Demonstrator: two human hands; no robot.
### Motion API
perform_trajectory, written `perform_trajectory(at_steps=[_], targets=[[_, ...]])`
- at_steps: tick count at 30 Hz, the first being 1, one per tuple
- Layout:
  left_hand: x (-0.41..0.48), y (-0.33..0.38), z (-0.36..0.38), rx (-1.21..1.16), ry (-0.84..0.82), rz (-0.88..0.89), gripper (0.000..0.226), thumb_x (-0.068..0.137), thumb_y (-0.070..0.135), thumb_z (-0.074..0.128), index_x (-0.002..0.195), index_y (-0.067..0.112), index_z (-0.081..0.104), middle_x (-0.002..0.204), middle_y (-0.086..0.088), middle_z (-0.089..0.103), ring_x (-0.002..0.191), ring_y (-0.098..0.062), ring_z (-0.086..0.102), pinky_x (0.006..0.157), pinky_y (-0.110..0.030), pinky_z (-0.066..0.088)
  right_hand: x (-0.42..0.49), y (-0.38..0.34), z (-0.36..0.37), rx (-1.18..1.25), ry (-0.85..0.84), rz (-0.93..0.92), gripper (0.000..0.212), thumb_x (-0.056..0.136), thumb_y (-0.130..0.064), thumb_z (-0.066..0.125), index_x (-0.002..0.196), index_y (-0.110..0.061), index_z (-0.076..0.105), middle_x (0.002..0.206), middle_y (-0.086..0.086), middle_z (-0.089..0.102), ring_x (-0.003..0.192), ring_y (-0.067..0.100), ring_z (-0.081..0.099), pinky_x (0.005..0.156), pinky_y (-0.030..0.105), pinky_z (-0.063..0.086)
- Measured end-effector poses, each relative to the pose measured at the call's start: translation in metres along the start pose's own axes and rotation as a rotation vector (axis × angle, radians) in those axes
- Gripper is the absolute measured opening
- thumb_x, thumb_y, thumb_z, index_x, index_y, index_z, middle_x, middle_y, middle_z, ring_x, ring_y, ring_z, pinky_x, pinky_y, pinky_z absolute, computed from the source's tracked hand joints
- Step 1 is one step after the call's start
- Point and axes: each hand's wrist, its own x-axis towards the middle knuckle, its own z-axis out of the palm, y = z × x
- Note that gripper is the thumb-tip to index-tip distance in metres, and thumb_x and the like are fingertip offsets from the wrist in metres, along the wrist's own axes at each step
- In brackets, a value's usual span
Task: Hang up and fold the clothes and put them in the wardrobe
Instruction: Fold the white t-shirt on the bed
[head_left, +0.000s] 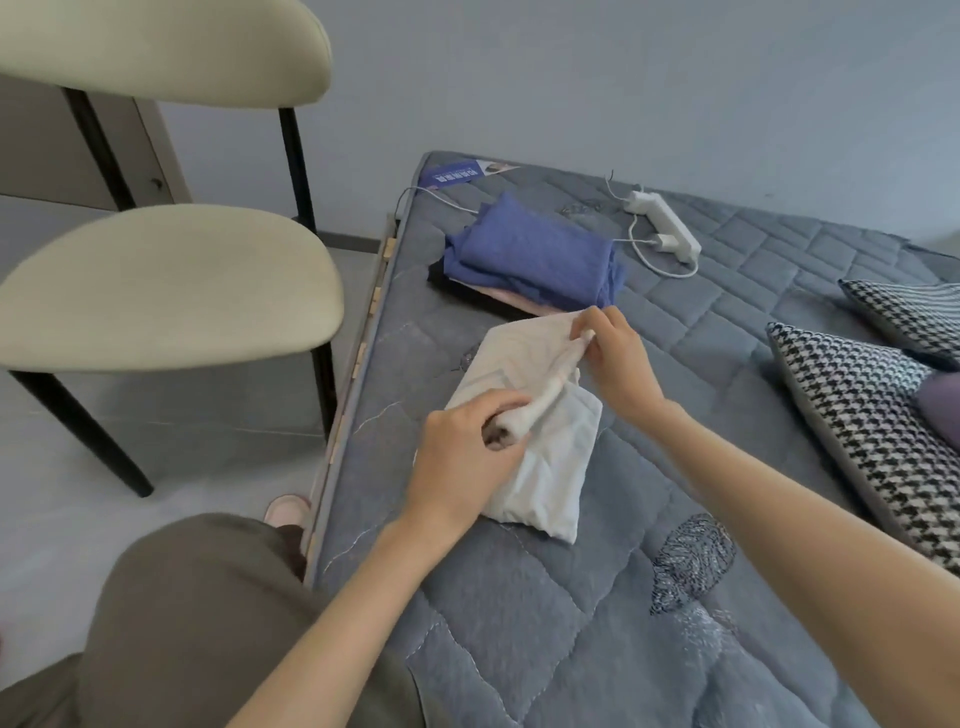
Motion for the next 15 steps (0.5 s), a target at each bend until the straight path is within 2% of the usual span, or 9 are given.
perform_trajectory(at_steps=[2, 5, 8, 10, 13, 15], targets=[[-0.009, 0.003, 0.016, 0.067, -0.104, 0.019, 0.036, 0.076, 0.002, 0.069, 0.106, 0.021, 0.073, 0.098, 0.007, 0.074, 0.085, -0.011, 0.067, 0.077, -0.033, 0.052, -0.016, 0.010, 0.003, 0.038, 0.014, 0.133, 0.020, 0.083, 0.009, 0.048, 0.095, -0.005, 0.057, 0.092, 0.003, 0.043, 0.077, 0.028, 0.047, 0.066, 0.035, 0.036], [-0.022, 0.003, 0.038, 0.155, -0.245, 0.024, 0.038, 0.080, 0.003, 0.062, 0.112, 0.021, 0.070, 0.102, 0.004, 0.073, 0.091, -0.016, 0.066, 0.080, -0.033, 0.048, -0.037, 0.016, 0.012, 0.153, 0.058, 0.344, 0.021, 0.086, 0.004, 0.048, 0.093, -0.014, 0.056, 0.105, -0.001, 0.040, 0.087, 0.020, 0.047, 0.077, 0.027, 0.039], [-0.029, -0.001, 0.051, 0.202, -0.324, 0.007, 0.041, 0.082, 0.002, 0.057, 0.117, 0.021, 0.068, 0.100, 0.001, 0.073, 0.090, -0.017, 0.065, 0.079, -0.032, 0.047, -0.053, 0.026, 0.018, 0.226, 0.057, 0.456, 0.027, 0.086, 0.008, 0.045, 0.091, -0.016, 0.055, 0.112, 0.001, 0.037, 0.094, 0.020, 0.047, 0.085, 0.030, 0.044], [-0.032, -0.002, 0.057, 0.227, -0.362, 0.004, 0.042, 0.083, 0.002, 0.054, 0.119, 0.021, 0.066, 0.098, -0.001, 0.073, 0.089, -0.019, 0.064, 0.078, -0.034, 0.047, -0.058, 0.032, 0.020, 0.236, 0.047, 0.509, 0.027, 0.089, 0.007, 0.047, 0.090, -0.019, 0.054, 0.114, 0.003, 0.036, 0.091, 0.018, 0.047, 0.083, 0.030, 0.045], [-0.035, -0.004, 0.065, 0.251, -0.412, 0.005, 0.042, 0.087, 0.002, 0.051, 0.124, 0.020, 0.063, 0.101, -0.003, 0.071, 0.091, -0.020, 0.064, 0.079, -0.034, 0.046, -0.059, 0.035, 0.023, 0.245, 0.043, 0.577, 0.027, 0.092, 0.003, 0.050, 0.089, -0.024, 0.053, 0.112, 0.002, 0.039, 0.080, 0.008, 0.045, 0.075, 0.022, 0.040], [-0.036, -0.007, 0.069, 0.261, -0.438, 0.018, 0.041, 0.091, 0.004, 0.052, 0.128, 0.019, 0.059, 0.109, -0.002, 0.070, 0.098, -0.020, 0.063, 0.081, -0.033, 0.046, -0.057, 0.037, 0.025, 0.260, 0.036, 0.629, 0.026, 0.092, 0.003, 0.049, 0.088, -0.022, 0.055, 0.108, 0.002, 0.044, 0.082, 0.012, 0.047, 0.076, 0.024, 0.040]])
